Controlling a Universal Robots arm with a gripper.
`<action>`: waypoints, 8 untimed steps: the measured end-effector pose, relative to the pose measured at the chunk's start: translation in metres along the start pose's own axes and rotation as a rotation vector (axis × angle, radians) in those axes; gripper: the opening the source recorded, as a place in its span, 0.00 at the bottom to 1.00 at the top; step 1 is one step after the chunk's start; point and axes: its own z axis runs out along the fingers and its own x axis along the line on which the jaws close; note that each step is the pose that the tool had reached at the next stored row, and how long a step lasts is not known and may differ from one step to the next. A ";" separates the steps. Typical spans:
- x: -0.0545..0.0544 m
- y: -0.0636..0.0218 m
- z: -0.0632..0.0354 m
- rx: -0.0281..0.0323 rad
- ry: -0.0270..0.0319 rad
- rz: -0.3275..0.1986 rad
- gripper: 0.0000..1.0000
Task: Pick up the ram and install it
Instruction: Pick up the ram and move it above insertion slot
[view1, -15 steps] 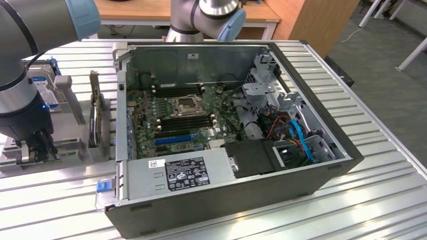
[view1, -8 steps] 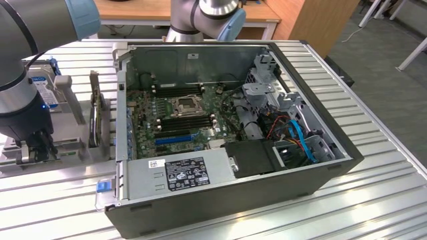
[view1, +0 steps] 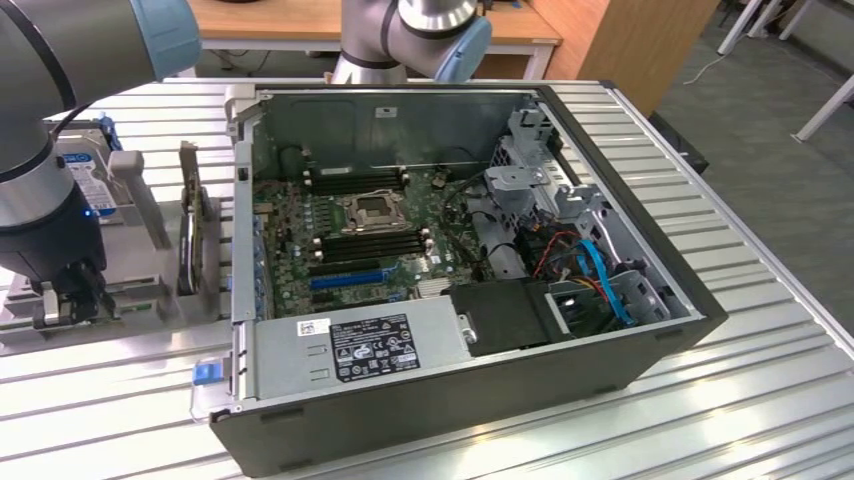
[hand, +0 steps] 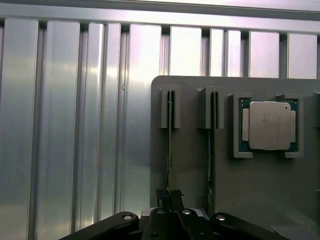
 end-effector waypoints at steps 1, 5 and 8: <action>0.000 0.0000 0.0000 0.0000 0.0000 0.000 0.11; 0.000 0.0000 -0.0004 0.0000 0.0000 0.000 0.11; 0.000 0.0001 -0.0024 -0.0001 0.0002 0.000 0.11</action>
